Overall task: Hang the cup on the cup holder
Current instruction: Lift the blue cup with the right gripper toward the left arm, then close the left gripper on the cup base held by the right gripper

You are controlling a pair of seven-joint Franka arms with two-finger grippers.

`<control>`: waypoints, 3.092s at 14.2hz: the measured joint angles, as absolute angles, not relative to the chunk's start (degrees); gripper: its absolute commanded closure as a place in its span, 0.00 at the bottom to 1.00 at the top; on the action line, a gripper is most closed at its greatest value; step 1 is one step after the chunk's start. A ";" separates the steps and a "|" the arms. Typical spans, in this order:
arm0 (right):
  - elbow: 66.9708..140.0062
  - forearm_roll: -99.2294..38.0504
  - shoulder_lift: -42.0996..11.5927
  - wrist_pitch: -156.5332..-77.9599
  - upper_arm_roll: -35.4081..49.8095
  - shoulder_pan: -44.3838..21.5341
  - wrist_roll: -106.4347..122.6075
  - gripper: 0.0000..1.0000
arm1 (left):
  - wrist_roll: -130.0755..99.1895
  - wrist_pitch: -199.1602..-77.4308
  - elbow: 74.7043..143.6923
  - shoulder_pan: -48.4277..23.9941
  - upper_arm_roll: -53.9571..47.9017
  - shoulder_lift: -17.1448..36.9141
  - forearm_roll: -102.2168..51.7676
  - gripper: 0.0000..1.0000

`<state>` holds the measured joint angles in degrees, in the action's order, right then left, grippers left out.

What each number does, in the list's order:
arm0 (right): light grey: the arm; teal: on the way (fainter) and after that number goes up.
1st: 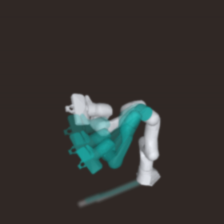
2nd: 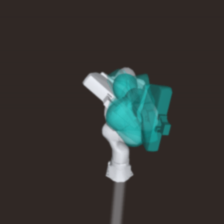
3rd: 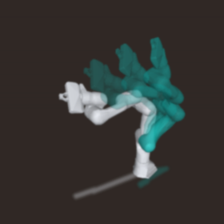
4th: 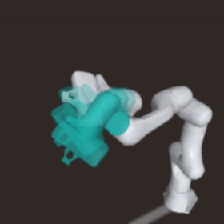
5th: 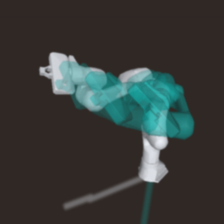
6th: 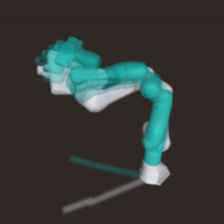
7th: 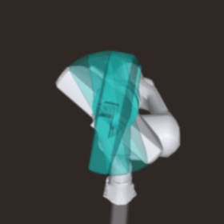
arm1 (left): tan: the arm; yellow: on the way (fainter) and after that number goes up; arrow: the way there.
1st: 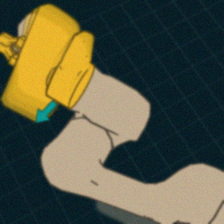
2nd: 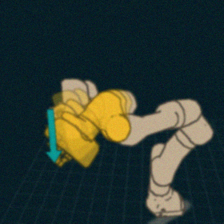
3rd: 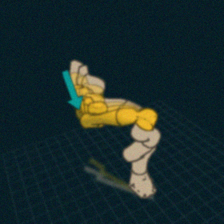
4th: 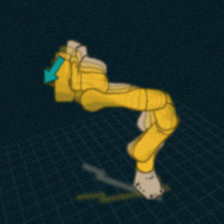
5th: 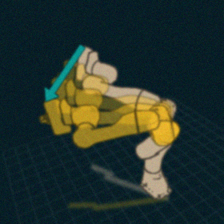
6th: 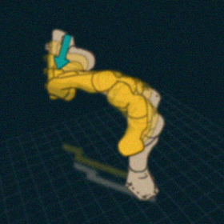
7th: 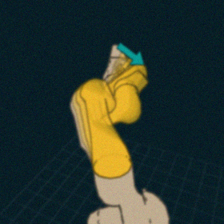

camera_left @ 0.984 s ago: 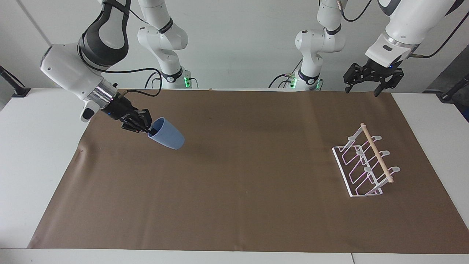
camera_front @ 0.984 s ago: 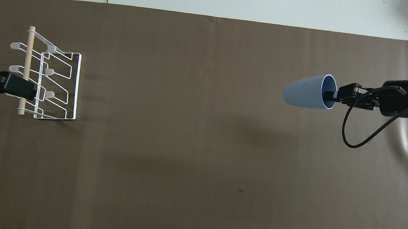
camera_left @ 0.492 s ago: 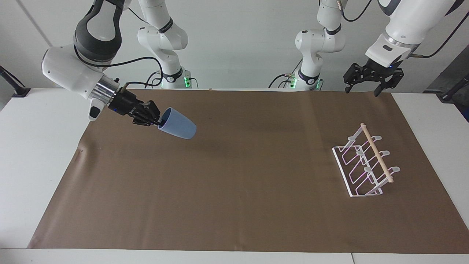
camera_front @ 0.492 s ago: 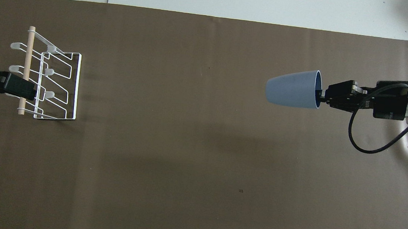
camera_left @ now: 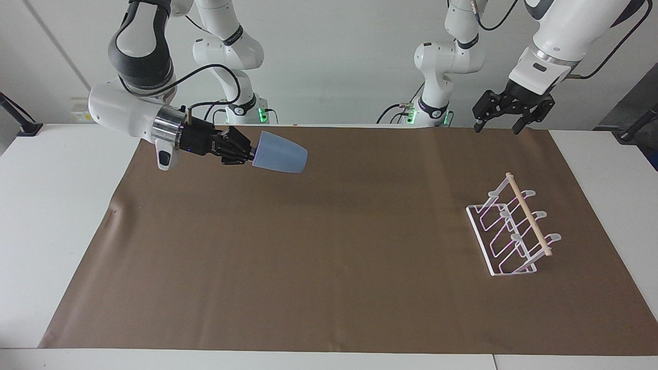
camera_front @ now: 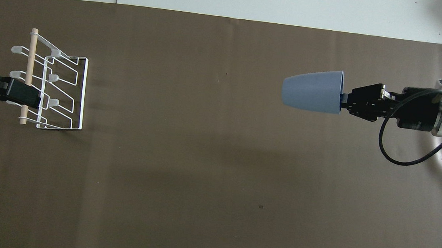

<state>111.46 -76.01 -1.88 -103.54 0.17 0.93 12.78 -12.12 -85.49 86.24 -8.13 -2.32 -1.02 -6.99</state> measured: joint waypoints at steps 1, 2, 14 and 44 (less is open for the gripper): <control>111.80 -77.85 -1.88 -103.78 0.17 0.20 12.78 1.00 | -16.36 -86.49 86.41 -9.45 -2.40 -1.02 -7.87 0.00; 111.98 -79.70 -1.87 -103.78 0.18 -0.25 12.78 1.00 | -21.56 -87.66 86.63 -11.00 -2.50 -1.02 -9.19 0.00; 116.86 -98.92 -1.82 -108.62 0.22 -7.07 12.78 1.00 | -85.43 -105.15 86.92 -14.13 -8.78 -0.69 -27.10 0.00; 118.14 -99.05 -1.56 -112.52 0.20 -10.95 12.78 1.00 | -111.16 -112.92 79.12 -17.29 -14.10 14.88 -36.11 0.00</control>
